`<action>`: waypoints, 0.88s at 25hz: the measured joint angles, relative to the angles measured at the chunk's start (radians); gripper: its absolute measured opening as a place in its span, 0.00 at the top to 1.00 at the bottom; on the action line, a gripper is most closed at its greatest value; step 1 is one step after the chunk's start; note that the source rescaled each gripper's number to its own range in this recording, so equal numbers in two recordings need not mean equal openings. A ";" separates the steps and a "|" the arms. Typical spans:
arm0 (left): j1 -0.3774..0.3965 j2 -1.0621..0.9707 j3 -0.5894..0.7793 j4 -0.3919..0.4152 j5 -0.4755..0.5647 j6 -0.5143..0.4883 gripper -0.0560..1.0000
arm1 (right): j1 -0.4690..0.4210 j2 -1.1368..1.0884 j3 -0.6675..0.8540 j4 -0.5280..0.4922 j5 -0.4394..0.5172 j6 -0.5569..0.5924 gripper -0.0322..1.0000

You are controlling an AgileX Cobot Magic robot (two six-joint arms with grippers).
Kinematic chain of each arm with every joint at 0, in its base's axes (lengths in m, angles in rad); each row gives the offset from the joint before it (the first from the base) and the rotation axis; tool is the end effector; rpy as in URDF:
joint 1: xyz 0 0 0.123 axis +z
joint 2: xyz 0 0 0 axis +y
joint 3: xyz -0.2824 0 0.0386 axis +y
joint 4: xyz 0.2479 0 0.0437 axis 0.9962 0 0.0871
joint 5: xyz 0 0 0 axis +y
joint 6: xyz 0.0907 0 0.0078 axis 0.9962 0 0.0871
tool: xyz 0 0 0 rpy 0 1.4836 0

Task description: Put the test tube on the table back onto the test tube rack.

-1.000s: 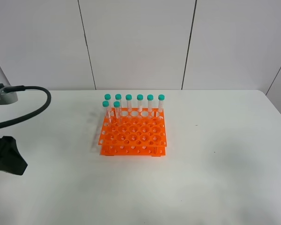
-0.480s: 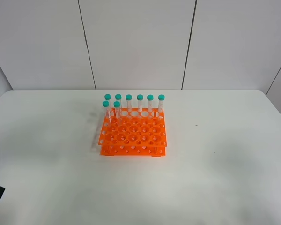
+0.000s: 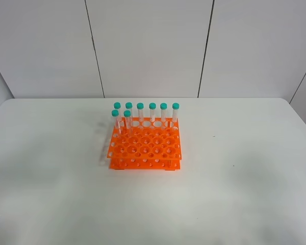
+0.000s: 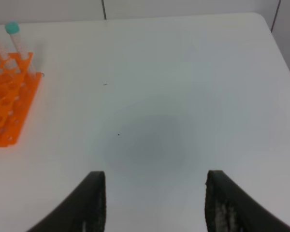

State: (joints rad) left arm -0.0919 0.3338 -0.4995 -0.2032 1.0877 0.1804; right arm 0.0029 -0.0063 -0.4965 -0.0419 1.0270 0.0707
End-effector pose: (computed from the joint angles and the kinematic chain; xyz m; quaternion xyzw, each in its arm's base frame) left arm 0.0421 -0.0202 0.2700 0.1145 0.9212 -0.0848 0.3620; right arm -0.0041 -0.0033 0.2790 0.0291 0.8429 -0.0012 0.5373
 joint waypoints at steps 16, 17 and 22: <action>0.000 -0.243 0.000 0.000 -0.013 0.001 0.00 | 0.000 0.000 0.000 0.000 0.000 0.000 0.40; 0.000 -0.257 0.000 0.000 -0.013 0.002 0.00 | 0.000 0.000 0.000 0.000 0.000 0.000 0.40; 0.000 -0.335 0.000 -0.001 -0.012 0.004 0.00 | 0.000 0.000 0.000 0.000 0.000 0.000 0.40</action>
State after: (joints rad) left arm -0.0919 -0.0009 -0.4995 -0.2042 1.0758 0.1846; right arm 0.0029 -0.0063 -0.4965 -0.0419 1.0270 0.0707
